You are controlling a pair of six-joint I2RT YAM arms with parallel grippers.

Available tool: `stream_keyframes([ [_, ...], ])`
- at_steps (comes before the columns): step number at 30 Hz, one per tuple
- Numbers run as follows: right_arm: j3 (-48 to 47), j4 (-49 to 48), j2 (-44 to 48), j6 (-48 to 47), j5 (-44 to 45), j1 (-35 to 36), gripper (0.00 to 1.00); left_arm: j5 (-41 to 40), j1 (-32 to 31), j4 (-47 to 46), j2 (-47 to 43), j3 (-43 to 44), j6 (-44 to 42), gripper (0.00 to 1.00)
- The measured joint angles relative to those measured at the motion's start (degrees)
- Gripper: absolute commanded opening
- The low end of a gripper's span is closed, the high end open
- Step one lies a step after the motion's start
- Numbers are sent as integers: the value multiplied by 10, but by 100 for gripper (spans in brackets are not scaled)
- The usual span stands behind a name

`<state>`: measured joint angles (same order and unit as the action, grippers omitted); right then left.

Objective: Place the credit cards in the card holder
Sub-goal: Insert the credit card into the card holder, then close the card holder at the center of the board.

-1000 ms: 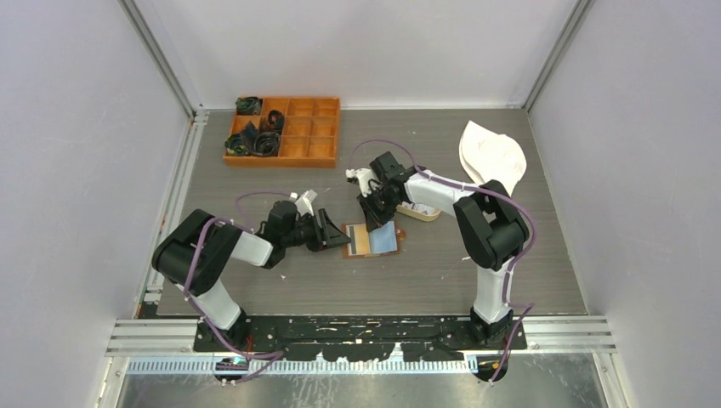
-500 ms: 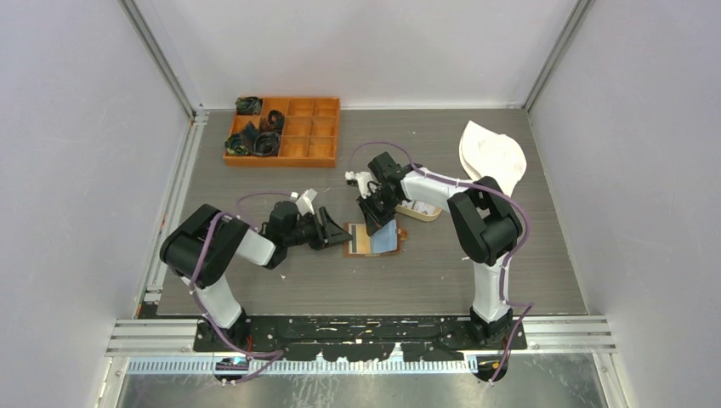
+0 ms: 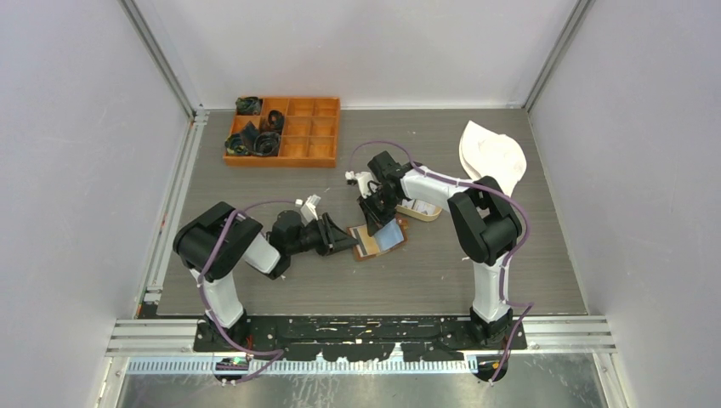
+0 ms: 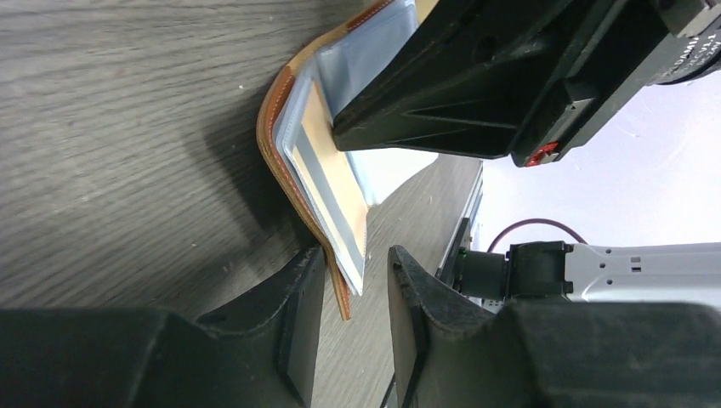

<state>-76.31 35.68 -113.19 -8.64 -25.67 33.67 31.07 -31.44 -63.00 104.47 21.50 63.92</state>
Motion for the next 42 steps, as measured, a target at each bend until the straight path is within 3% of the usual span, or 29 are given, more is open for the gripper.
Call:
stream_keyframes([
  [8,-3,3,1,0,-5,0,1,-38,-25,13,-30,0,0,32],
  [12,-3,3,1,0,-6,0,1,-72,-37,64,-36,10,-8,12],
  [16,-3,2,2,-2,-17,0,2,-106,-42,119,-38,21,-20,1],
  [19,2,-1,12,-7,-33,-2,8,-127,-42,158,-55,26,-34,0],
  [23,24,0,59,-43,-51,-8,32,-150,-42,209,-106,27,-55,0],
  [27,80,-15,158,-153,-40,-9,52,-169,-42,279,-167,30,-77,0],
  [33,207,-60,266,-339,-30,-19,50,-190,-42,419,-249,59,-113,0],
  [42,227,-140,217,-362,-1,-9,52,-193,-42,504,-266,72,-123,0],
])
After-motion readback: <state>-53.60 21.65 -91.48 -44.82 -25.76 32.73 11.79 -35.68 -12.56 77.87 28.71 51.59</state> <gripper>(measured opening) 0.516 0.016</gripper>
